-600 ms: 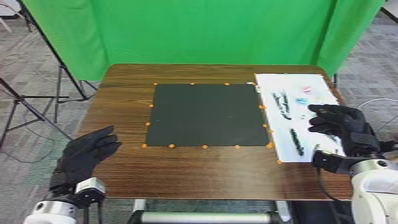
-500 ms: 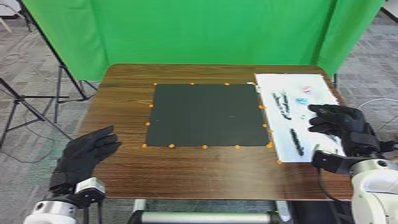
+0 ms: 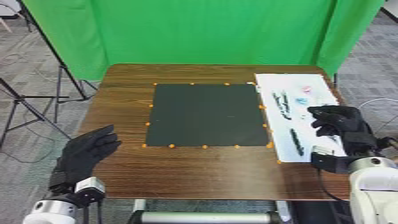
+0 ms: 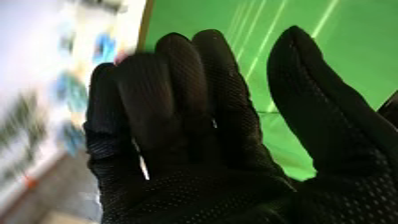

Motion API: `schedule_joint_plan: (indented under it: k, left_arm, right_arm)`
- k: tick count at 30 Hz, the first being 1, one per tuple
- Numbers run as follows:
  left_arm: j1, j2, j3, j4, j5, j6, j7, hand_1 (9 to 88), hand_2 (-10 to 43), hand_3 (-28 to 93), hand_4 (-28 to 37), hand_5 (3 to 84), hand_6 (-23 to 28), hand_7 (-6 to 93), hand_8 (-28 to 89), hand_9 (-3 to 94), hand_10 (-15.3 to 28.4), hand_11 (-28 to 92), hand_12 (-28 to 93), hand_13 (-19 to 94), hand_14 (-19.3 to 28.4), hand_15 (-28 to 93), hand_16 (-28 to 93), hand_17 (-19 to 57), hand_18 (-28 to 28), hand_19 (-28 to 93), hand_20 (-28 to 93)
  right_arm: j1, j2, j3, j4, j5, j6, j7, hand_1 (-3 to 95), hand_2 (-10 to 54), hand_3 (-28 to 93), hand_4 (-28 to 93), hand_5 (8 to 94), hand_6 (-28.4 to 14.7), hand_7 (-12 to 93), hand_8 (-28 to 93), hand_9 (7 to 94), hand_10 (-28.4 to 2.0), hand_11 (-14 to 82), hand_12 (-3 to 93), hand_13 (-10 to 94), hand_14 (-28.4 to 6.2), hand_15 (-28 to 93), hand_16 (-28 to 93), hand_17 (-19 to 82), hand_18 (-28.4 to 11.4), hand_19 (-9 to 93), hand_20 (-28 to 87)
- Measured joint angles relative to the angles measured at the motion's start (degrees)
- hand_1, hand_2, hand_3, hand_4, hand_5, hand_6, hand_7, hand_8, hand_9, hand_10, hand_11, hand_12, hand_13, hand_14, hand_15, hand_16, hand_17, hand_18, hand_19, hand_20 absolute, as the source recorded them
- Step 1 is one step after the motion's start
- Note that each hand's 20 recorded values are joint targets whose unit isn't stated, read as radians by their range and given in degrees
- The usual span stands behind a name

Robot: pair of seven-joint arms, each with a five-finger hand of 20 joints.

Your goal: Arrange flowers

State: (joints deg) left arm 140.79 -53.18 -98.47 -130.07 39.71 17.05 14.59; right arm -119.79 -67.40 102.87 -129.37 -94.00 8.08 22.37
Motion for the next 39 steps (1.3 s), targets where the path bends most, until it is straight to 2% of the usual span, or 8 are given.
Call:
schedule_joint_plan:
  k: [6, 10, 17, 27, 39]
  left_arm:
    - [-0.01, -0.19, -0.02, -0.10, 0.24, -0.17, -0.29, 27.6, 7.0, 79, -13.4, 48.3, 15.3, 13.2, -8, 40.6, 23.3, 38, 10, 30, 28.4, 64, -14, -7.4, 22.5, 59, 26]
    - [0.01, -0.43, -0.26, -0.16, 0.39, -0.28, -0.62, 27.6, 7.0, 79, -13.4, 48.3, 15.3, 13.1, -8, 40.5, 23.3, 38, 10, 30, 28.4, 64, -14, -7.4, 22.5, 59, 26]
    - [0.30, -0.52, -0.42, -0.37, 0.38, -0.27, -0.83, 27.6, 7.0, 79, -13.4, 48.3, 15.3, 13.1, -8, 40.5, 23.3, 38, 10, 30, 28.4, 64, -14, -7.4, 22.5, 59, 26]
    - [0.47, -0.73, -0.73, -0.44, 0.43, -0.41, -1.71, 27.6, 7.0, 79, -13.3, 48.4, 15.3, 13.1, -8, 40.5, 23.3, 38, 10, 30, 28.4, 64, -13, -7.5, 22.5, 59, 26]
    - [0.01, -0.73, -0.47, -0.44, 0.44, -0.42, -2.31, 27.6, 7.0, 79, -13.3, 48.4, 15.3, 13.1, -8, 40.5, 23.3, 38, 10, 30, 28.4, 64, -13, -7.5, 22.5, 59, 26]
  right_arm:
    - [1.67, 4.59, -6.16, -1.06, -18.38, 0.60, 15.23, 34.0, -6.4, 76, -24, 66.8, -6.8, 17, -11, 64.0, -16.0, 75.3, 43.6, 66, -14.5, 93, 48, 35, -24.5, 93, 32]
    - [2.45, 6.66, -9.78, -0.98, -27.74, -2.84, 21.84, 34.4, -7.1, 76, -24, 67.3, -7.5, 16, -11, 63.9, -16.4, 75.4, 44.7, 66, -15.0, 93, 49, 36, -25.0, 93, 32]
    - [2.93, 8.20, -16.27, 0.75, -42.84, -4.02, 26.64, 35.1, -7.9, 75, -24, 67.2, -8.8, 14, -11, 63.9, -17.5, 73.3, 43.2, 66, -15.3, 93, 46, 36, -25.8, 93, 31]
    - [3.38, 8.91, -21.09, 4.52, -49.87, -5.41, 30.09, 35.7, -9.5, 72, -24, 69.4, -10.1, 12, -10, 64.1, -18.2, 71.1, 39.7, 67, -15.1, 93, 40, 37, -26.7, 93, 28]
    - [4.66, 8.97, -24.69, 9.49, -55.07, -3.38, 31.41, 35.6, -9.5, 72, -25, 70.8, -10.0, 12, -10, 65.2, -18.3, 70.7, 39.2, 68, -14.9, 93, 39, 38, -26.8, 93, 26]
